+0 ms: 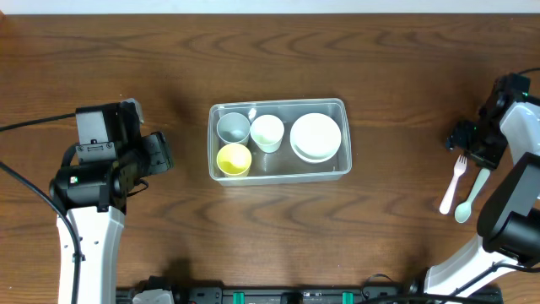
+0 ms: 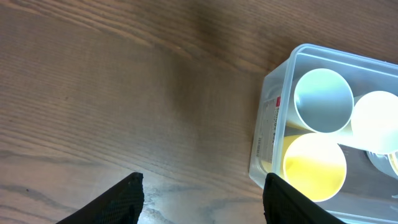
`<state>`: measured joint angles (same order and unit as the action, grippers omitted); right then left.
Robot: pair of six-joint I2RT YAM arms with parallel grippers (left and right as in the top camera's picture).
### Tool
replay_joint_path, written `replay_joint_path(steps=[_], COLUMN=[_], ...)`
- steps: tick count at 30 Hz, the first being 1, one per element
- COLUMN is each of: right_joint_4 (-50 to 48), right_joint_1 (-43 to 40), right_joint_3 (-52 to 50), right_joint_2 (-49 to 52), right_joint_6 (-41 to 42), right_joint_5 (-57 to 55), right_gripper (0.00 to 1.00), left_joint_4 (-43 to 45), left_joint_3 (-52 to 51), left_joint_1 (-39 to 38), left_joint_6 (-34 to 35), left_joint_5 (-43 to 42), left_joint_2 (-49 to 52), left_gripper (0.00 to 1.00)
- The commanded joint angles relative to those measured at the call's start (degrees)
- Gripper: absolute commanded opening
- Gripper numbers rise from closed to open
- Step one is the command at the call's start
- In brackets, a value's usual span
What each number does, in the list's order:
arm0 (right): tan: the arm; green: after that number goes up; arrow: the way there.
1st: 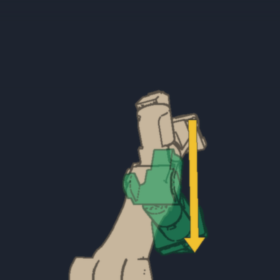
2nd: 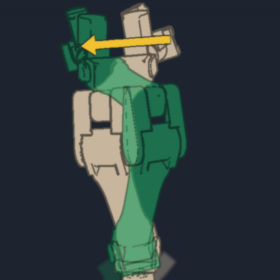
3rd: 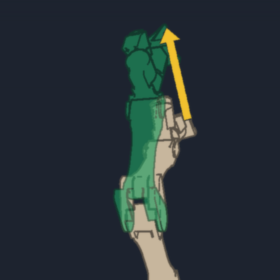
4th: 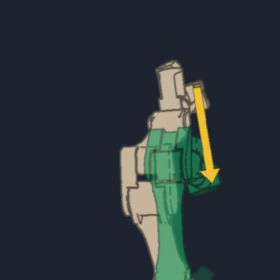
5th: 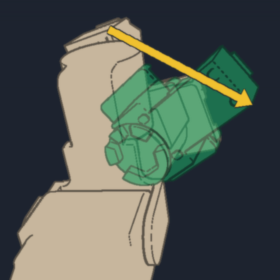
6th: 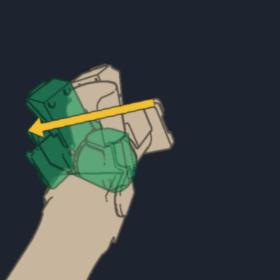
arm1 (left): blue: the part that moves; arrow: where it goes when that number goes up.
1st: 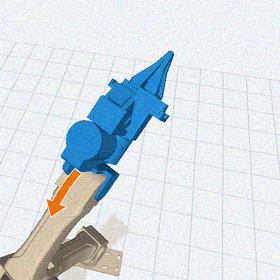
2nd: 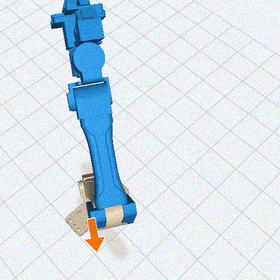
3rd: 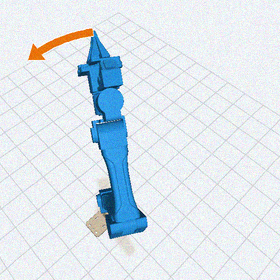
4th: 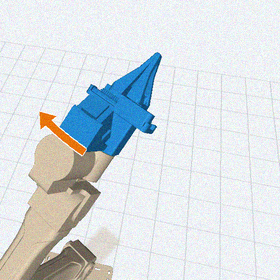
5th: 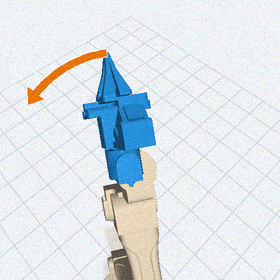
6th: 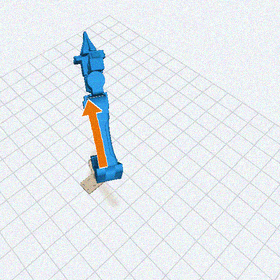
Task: Pack container
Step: 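Move the right gripper to the white fork and grasp it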
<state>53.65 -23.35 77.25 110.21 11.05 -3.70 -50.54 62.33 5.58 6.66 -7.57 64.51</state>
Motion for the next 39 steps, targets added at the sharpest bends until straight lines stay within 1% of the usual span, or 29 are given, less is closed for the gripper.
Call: replay_joint_path(steps=[1, 6, 10, 17, 22, 25, 32, 35, 39], right_joint_4=[-0.5, -2.5, -6.1, -12.6, -13.8, -13.8, -13.0, -12.8, -12.4], right_joint_1=[-1.1, -1.5, -1.4, -1.4, -1.4, -1.4, -1.4, -1.4, -1.4], right_joint_3=[-0.9, -3.1, -6.3, -11.3, -12.2, -12.2, -12.2, -12.2, -12.2], right_joint_2=[0.4, 0.4, 0.4, 0.4, 0.4, 0.4, 0.4, 0.4, 0.4], right_joint_6=[-1.0, -1.9, -1.9, -1.9, -1.9, -1.9, -1.9, -1.9, -1.9], right_joint_5=[0.1, 0.1, 0.2, 0.2, 1.0, 1.5, 2.2, 2.3, 2.3], right_gripper=[0.72, 0.75, 0.77, 0.77, 0.76, 0.74, 0.63, 0.61, 0.50], left_joint_4=[0.1, 0.1, 0.1, 0.1, 0.1, 0.1, 0.1, 0.1, 0.1], left_joint_3=[0.0, 0.0, 0.0, 0.0, 0.0, 0.0, 0.0, 0.0, 0.0], left_joint_1=[0.2, 0.2, 0.2, 0.2, 0.2, 0.2, 0.2, 0.2, 0.2], left_joint_6=[0.3, 0.3, 0.3, 0.3, 0.3, 0.3, 0.3, 0.3, 0.3], left_joint_5=[-0.4, -0.4, -0.4, -0.4, -0.4, -0.4, -0.4, -0.4, -0.4], left_joint_2=[0.2, 0.2, 0.2, 0.2, 0.2, 0.2, 0.2, 0.2, 0.2], left_gripper=[0.62, 0.62, 0.62, 0.62, 0.62, 0.62, 0.62, 0.62, 0.62])
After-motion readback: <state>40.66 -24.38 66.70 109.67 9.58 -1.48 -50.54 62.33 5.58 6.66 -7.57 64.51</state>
